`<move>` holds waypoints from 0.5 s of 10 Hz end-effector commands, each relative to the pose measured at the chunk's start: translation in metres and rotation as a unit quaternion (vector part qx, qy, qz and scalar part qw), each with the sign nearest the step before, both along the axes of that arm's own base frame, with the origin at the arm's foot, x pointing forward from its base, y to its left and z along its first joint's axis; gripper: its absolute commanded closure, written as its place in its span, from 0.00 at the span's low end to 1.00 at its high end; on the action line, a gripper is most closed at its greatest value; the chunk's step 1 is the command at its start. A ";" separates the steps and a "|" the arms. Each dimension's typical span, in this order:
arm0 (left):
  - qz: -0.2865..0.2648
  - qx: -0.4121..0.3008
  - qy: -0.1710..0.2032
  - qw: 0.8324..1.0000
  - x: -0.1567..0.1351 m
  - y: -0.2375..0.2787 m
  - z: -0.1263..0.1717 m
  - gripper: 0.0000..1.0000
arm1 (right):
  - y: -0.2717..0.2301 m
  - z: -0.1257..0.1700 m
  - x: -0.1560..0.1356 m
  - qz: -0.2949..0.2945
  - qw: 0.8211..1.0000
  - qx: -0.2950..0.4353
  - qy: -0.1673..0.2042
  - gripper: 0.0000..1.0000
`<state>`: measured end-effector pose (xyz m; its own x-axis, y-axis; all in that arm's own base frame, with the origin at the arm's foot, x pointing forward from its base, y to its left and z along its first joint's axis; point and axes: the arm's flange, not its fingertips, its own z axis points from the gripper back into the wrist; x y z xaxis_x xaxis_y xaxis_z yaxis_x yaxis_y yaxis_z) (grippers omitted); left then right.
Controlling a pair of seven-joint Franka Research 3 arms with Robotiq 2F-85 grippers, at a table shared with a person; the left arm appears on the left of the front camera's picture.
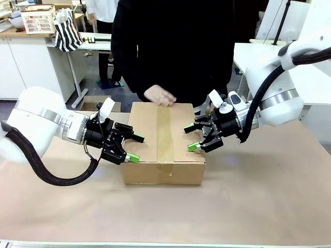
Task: Pack the gift set into the box.
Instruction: Press and hold the closed box until the human finishes sealing it.
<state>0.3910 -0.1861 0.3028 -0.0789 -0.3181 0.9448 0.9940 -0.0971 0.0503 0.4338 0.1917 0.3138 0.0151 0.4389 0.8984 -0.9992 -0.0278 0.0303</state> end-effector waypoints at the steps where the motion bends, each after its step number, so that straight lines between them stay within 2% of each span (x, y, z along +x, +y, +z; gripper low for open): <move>1: -0.001 0.002 -0.007 1.000 -0.002 0.001 -0.001 0.00 | 0.001 -0.002 -0.001 -0.001 1.000 -0.002 0.000 0.00; 5: -0.001 0.002 -0.007 1.000 -0.002 0.001 -0.001 0.00 | 0.001 -0.002 -0.001 -0.001 1.000 -0.002 0.000 0.00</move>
